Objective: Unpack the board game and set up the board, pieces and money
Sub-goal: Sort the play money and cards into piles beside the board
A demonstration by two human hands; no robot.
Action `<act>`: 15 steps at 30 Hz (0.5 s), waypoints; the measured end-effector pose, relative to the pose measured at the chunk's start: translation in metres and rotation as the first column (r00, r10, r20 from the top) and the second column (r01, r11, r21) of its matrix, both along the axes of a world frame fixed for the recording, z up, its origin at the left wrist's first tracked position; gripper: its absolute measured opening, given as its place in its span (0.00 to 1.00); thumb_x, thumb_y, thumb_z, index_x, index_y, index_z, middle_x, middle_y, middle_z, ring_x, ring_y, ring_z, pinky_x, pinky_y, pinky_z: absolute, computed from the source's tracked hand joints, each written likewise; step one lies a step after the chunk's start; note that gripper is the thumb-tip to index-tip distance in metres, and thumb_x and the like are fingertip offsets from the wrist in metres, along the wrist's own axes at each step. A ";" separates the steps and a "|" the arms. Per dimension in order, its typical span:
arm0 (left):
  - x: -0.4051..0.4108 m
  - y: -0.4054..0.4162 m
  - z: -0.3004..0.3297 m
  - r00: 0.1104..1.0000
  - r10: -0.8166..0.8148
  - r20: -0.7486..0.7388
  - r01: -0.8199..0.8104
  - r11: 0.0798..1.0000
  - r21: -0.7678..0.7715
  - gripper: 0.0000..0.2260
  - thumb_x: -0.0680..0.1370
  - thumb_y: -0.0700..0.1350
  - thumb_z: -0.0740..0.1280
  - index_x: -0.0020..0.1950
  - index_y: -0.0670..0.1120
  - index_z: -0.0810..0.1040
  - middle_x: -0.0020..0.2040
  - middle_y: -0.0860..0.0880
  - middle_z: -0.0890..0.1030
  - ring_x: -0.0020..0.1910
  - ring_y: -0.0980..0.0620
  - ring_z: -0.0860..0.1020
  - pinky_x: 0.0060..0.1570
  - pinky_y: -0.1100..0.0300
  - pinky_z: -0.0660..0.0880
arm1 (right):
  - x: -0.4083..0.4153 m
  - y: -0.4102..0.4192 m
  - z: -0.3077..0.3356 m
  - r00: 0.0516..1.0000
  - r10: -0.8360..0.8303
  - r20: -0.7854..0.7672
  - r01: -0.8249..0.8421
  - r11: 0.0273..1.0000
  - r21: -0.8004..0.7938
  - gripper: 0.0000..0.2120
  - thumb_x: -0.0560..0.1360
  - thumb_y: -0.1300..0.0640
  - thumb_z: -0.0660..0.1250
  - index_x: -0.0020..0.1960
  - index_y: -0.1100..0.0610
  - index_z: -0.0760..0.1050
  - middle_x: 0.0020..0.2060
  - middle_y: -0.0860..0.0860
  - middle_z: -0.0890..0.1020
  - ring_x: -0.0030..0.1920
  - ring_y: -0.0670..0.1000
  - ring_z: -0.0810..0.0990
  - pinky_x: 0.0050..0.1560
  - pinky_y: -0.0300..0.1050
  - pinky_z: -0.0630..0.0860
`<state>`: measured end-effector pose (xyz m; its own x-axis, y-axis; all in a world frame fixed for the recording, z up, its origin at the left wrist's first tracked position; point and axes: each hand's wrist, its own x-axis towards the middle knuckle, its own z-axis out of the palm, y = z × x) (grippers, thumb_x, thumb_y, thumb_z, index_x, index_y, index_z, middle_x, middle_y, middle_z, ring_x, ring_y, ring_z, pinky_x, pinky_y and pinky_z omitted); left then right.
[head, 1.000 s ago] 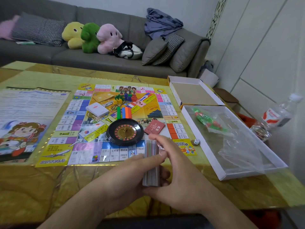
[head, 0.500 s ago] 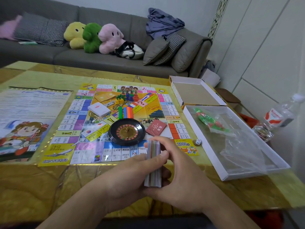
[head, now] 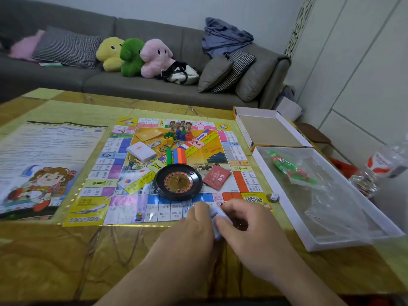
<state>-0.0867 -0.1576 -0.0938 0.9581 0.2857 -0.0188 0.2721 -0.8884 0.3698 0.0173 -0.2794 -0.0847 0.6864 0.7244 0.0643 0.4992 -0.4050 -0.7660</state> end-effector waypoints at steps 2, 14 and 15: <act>-0.001 0.006 0.006 0.999 0.033 0.019 -0.027 0.967 -0.253 0.15 0.82 0.59 0.63 0.56 0.55 0.59 0.53 0.56 0.75 0.47 0.57 0.80 0.38 0.61 0.73 | 0.003 0.001 0.000 1.000 -0.016 -0.005 0.016 0.999 0.028 0.03 0.81 0.51 0.70 0.50 0.46 0.83 0.44 0.42 0.86 0.47 0.42 0.85 0.45 0.45 0.84; -0.005 0.047 0.019 0.994 0.110 0.020 -0.075 0.789 -0.609 0.08 0.81 0.58 0.69 0.51 0.54 0.78 0.45 0.49 0.86 0.46 0.48 0.84 0.53 0.40 0.80 | 0.012 0.012 0.013 0.999 0.045 -0.021 -0.044 0.997 0.060 0.05 0.82 0.54 0.70 0.51 0.46 0.83 0.45 0.43 0.86 0.47 0.43 0.86 0.45 0.47 0.85; -0.004 0.045 0.018 0.989 0.133 0.057 -0.074 0.805 -0.589 0.07 0.81 0.56 0.69 0.50 0.54 0.78 0.43 0.49 0.85 0.44 0.49 0.84 0.50 0.41 0.80 | 0.011 0.014 0.011 0.999 0.039 -0.012 -0.038 0.997 0.064 0.05 0.82 0.55 0.69 0.52 0.46 0.83 0.44 0.42 0.86 0.46 0.43 0.86 0.43 0.46 0.85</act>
<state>-0.0908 -0.1123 -0.0763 0.9292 0.3465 -0.1283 0.2889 -0.4650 0.8368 0.0287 -0.2654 -0.0734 0.6590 0.7451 0.1025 0.5034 -0.3358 -0.7961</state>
